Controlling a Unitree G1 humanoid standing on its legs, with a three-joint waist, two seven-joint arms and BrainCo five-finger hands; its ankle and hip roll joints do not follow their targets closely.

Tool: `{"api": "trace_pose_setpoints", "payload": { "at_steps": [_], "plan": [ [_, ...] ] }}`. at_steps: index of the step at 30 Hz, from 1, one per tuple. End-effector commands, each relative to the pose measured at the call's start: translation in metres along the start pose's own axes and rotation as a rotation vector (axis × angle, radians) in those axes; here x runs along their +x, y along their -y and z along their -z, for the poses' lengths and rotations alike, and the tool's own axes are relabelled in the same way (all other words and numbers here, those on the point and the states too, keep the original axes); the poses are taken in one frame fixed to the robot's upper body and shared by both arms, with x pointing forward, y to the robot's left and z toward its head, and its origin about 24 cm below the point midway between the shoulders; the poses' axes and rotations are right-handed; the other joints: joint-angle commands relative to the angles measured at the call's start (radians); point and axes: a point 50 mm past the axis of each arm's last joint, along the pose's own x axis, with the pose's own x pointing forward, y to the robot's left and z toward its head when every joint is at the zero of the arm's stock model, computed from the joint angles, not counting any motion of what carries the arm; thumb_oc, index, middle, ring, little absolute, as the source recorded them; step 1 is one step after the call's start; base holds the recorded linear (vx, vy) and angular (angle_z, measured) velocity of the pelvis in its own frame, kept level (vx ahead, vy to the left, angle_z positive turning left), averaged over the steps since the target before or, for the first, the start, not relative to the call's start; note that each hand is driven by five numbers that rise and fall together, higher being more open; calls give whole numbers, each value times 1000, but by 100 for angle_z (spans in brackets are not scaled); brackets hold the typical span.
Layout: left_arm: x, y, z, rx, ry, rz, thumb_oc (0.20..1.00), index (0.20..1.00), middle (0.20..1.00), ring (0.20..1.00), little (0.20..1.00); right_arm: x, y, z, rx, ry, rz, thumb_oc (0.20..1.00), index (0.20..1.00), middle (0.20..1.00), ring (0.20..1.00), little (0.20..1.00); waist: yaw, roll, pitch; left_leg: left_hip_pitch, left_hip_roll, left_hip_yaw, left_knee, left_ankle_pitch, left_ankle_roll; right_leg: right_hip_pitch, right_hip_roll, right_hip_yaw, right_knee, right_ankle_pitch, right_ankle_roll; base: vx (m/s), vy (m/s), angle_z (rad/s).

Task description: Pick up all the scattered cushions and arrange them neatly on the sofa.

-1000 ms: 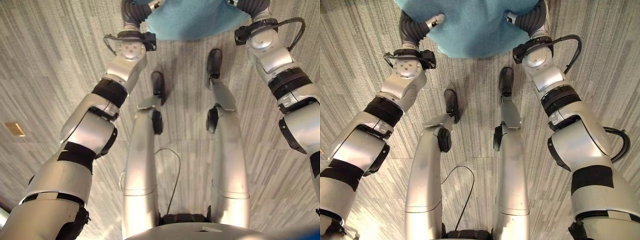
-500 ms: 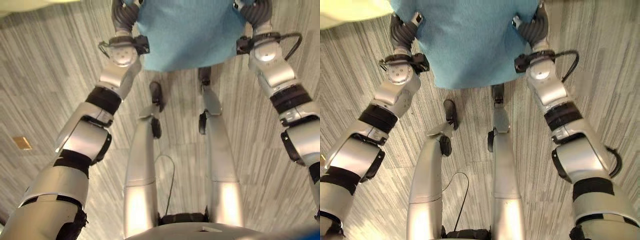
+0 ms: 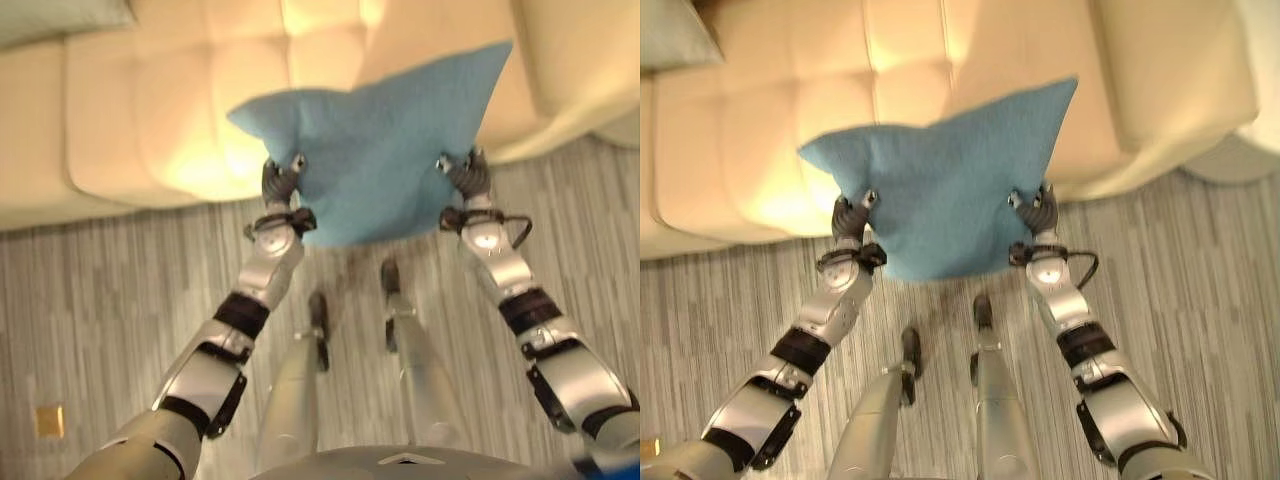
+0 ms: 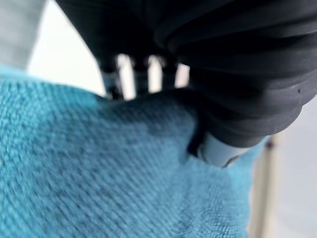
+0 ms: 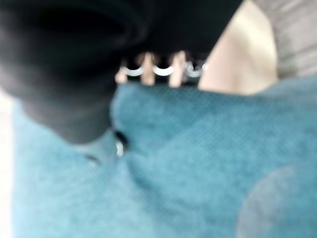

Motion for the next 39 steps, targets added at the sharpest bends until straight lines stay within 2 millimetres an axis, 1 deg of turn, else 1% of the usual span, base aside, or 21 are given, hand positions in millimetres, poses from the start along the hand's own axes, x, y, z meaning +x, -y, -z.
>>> {"api": "trace_pose_setpoints", "payload": {
  "at_steps": [1,3,4,6,7,15,16,19,21,25,26,28,29,30,31,32,33,34,35,37,39],
  "plan": [
    [-7,59,-41,-51,208,292,200,200,200,200,200,1,-33,-56,64,269,-167,200,200,200,200,200,17,22,-47,7,-20,-55,-158,185,-49,74,14,-37,47,-78,60,137,27,-2],
    [-13,52,-28,-64,162,274,200,200,200,200,200,-7,-34,-40,76,215,-179,200,200,200,200,200,22,19,-69,88,-18,-55,-198,191,-49,159,18,-41,0,-65,67,163,43,-1],
    [-19,42,-18,-54,131,261,200,200,200,200,200,-16,-33,-25,89,163,-188,200,200,200,200,200,26,15,-94,150,-16,-54,-226,188,-47,223,20,-41,-31,-62,73,190,47,3],
    [-22,39,-13,-54,117,256,200,200,200,200,200,-19,-33,-20,89,147,-193,200,200,200,200,200,27,14,-105,176,-14,-51,-232,186,-47,253,19,-42,-43,-64,74,135,44,-1],
    [-26,31,-6,-42,95,242,200,200,200,200,200,-25,-34,-12,105,120,-197,200,200,200,200,200,27,11,-124,219,-14,-46,-234,172,-46,308,12,-41,-71,-64,78,123,59,-5],
    [-34,12,5,12,51,215,200,200,200,200,200,-33,-32,-2,94,79,-225,200,200,200,200,200,44,-2,-185,355,-28,-18,-225,106,-18,456,-16,-33,-119,-56,103,117,119,-6],
    [-36,8,9,15,35,210,200,200,200,200,200,-34,-36,-2,104,76,-233,200,200,200,200,200,47,-1,-186,380,-39,-9,-209,83,-1,458,-25,-18,-76,-55,121,66,233,-10],
    [-35,6,8,39,35,214,200,200,200,200,200,-36,-41,0,114,65,-252,200,200,200,200,200,48,0,-176,408,-38,-4,-200,70,16,441,-19,-4,29,-73,119,16,133,-25],
    [-37,4,10,38,30,205,200,200,200,200,200,-38,-45,1,115,60,-267,200,200,200,200,200,50,-1,-178,426,-39,-4,-201,61,17,433,-8,-1,28,-77,114,47,27,-25],
    [-36,2,13,42,17,185,200,200,200,200,200,-40,-43,5,100,53,-271,200,200,200,200,200,41,-15,-190,443,-43,-16,-213,62,6,431,44,13,-82,-61,92,76,-51,-11],
    [-37,5,16,47,10,208,200,200,200,200,200,-42,-41,4,86,60,-278,200,200,200,200,200,36,-19,-197,440,-41,-34,-191,69,-10,453,48,22,-80,-80,80,100,-144,19],
    [-37,8,19,36,-3,213,200,200,200,200,200,-41,-34,5,67,64,-254,200,200,200,200,200,24,-21,-199,436,-27,-52,-179,89,-36,467,73,35,-74,-88,64,124,-194,38],
    [-39,12,22,13,-27,230,200,200,200,200,200,-42,-24,8,59,55,-223,200,200,200,200,200,12,-24,-204,427,-13,-56,-149,105,-60,491,76,12,-86,-98,46,95,-160,42],
    [-39,12,22,13,-27,230,200,200,200,200,200,-42,-24,8,59,55,-223,200,200,200,200,200,10,-23,-203,426,-13,-59,-147,104,-60,492,76,10,-87,-98,45,68,-183,83],
    [-38,14,22,17,-28,239,200,200,200,200,200,-43,-19,8,64,55,-200,200,200,200,200,200,-2,-30,-199,391,14,-37,-83,138,-82,503,72,-8,-96,-94,38,-15,-178,110],
    [-38,19,24,0,-38,255,200,200,200,200,200,-43,-17,11,69,43,-188,200,200,200,200,200,-1,-42,-185,347,16,-47,6,150,-86,516,75,-21,-106,-94,22,-2,-217,103],
    [-39,20,25,4,-43,256,200,200,200,200,200,-43,-15,13,67,36,-178,200,200,200,200,200,1,-46,-180,328,11,-49,13,145,-76,525,73,-28,-115,-95,16,33,-154,78],
    [-39,21,25,7,-44,261,200,200,200,200,200,-44,-15,13,73,33,-175,200,200,200,200,200,5,-46,-182,321,1,-45,-26,131,-64,530,74,-29,-120,-95,20,150,-66,53],
    [-39,22,27,18,-51,262,200,200,200,200,200,-44,-14,15,87,26,-163,200,200,200,200,200,6,-44,-191,313,3,-18,-144,139,-48,546,76,-25,-145,-94,27,195,-19,40],
    [-39,22,27,34,-52,260,200,200,200,200,200,-44,-13,16,82,24,-154,200,200,200,200,200,17,-30,-191,276,0,8,-229,207,-49,558,91,-15,-151,-98,31,180,25,16],
    [-39,22,24,2,-38,251,200,200,200,200,200,-44,-15,12,95,41,-158,200,200,200,200,200,26,-26,-187,272,-14,-18,-208,196,-51,562,89,9,-134,-115,33,177,109,-5]
  ]
}}
